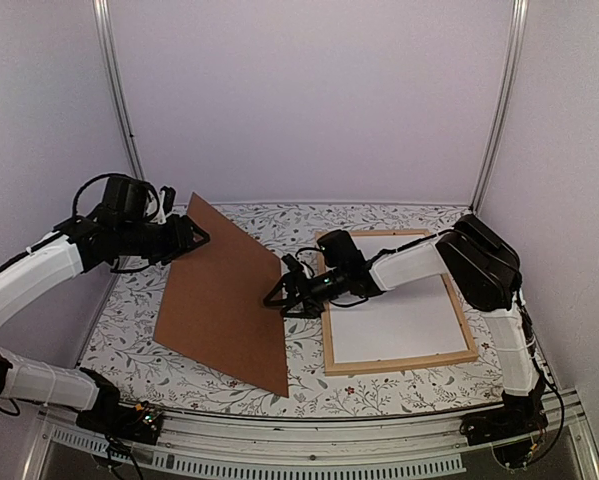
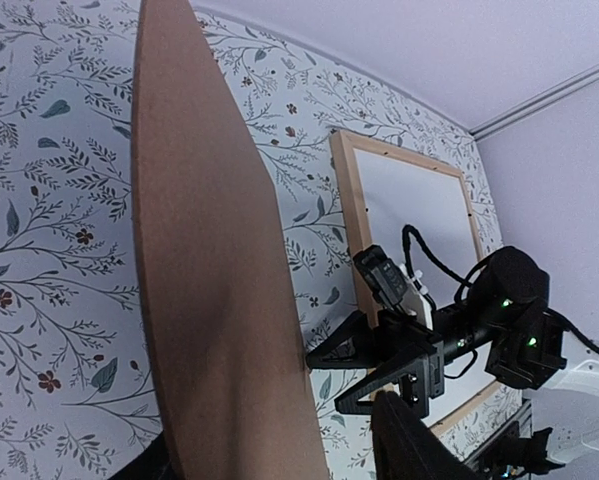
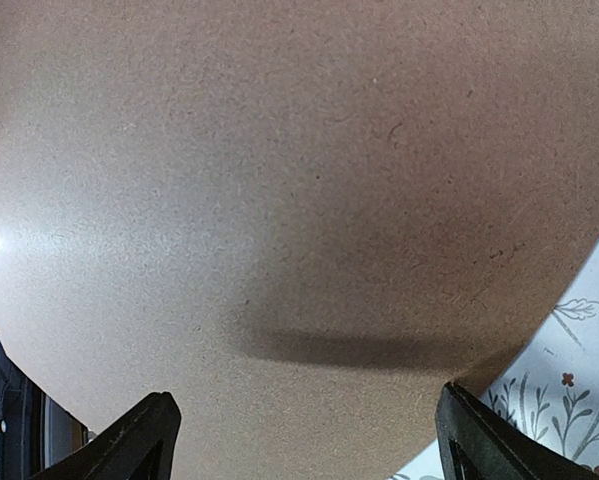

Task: Put the photo into the frame
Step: Pick up the backboard from the center of the board, then move the frame body to the center of the board, then place the backboard on the mat board.

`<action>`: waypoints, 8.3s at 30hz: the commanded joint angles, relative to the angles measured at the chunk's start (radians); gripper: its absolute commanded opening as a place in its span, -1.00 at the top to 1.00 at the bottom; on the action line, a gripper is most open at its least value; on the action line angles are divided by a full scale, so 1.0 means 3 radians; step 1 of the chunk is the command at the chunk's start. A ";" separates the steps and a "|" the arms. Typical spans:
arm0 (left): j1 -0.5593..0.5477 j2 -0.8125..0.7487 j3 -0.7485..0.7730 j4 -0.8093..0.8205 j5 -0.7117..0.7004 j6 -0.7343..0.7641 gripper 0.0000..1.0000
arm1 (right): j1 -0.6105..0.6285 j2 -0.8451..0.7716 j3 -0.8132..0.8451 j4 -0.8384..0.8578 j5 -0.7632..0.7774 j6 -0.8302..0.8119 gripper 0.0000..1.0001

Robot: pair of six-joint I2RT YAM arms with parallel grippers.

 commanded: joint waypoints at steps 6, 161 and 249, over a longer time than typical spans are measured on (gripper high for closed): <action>-0.0033 0.0074 0.0259 -0.0455 -0.0148 0.0216 -0.04 | 0.0005 0.0063 -0.0076 -0.0149 0.0021 -0.0033 -0.86; -0.0661 0.2363 0.0098 0.4270 0.0547 -0.2116 1.00 | -0.2162 -0.2472 -0.1411 -0.2065 0.2062 -0.1539 -0.89; -0.0688 0.2602 0.0209 0.3902 0.0587 -0.2123 1.00 | -0.2163 -0.2350 -0.1541 -0.1942 0.1957 -0.1533 -0.89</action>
